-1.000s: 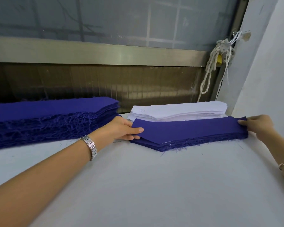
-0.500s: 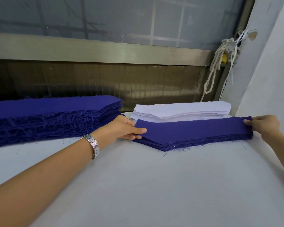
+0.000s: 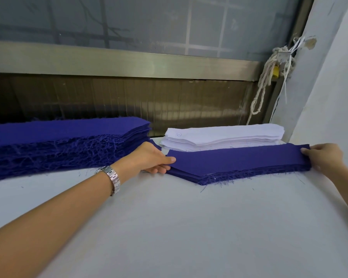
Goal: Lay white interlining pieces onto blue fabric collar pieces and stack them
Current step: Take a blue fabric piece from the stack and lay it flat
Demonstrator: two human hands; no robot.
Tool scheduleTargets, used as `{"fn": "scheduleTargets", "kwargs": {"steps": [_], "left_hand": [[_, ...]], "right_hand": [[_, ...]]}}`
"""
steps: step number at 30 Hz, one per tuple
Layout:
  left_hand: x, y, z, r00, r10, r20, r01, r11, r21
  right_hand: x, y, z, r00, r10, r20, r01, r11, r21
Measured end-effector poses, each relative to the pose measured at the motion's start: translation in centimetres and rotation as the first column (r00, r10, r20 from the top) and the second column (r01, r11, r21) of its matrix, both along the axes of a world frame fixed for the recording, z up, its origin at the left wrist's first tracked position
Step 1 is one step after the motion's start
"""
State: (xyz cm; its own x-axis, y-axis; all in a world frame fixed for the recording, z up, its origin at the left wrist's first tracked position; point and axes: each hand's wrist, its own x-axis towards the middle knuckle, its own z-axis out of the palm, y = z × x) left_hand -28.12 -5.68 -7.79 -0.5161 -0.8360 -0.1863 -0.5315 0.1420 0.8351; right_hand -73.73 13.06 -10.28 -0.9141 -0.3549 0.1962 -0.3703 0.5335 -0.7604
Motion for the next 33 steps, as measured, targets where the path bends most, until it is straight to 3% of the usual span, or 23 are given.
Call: {"fn": "scheduleTargets", "kwargs": {"steps": [8, 15, 22, 26, 29, 33], "left_hand": [[0.3, -0.6, -0.8, 0.997, -0.02, 0.08, 0.037, 0.976, -0.216], [0.2, 0.1, -0.9, 0.994, -0.025, 0.104, 0.056, 0.947, -0.316], [0.3, 0.5, -0.7, 0.987, 0.002, 0.16, 0.057, 0.931, -0.361], [0.9, 1.1, 0.5, 0.972, 0.064, 0.227, 0.056, 0.873, -0.485], [2.1, 1.8, 1.6, 0.976, 0.111, 0.185, 0.02, 0.808, -0.588], [4.8, 2.1, 3.0, 0.986, 0.131, 0.1, -0.02, 0.697, -0.717]], "right_hand": [[0.4, -0.1, -0.2, 1.0, -0.001, 0.003, 0.002, 1.0, -0.026], [1.4, -0.4, -0.1, 0.999, -0.046, 0.008, 0.047, 0.984, -0.17], [1.8, -0.7, -0.3, 0.998, -0.063, 0.012, 0.064, 0.99, -0.128], [2.9, -0.8, 0.3, 0.992, -0.107, -0.068, 0.103, 0.993, -0.06], [5.2, -1.3, 1.8, 0.981, -0.046, -0.189, 0.035, 0.998, -0.058], [10.8, -4.0, 3.9, 0.918, 0.181, -0.352, -0.215, 0.975, -0.06]]}}
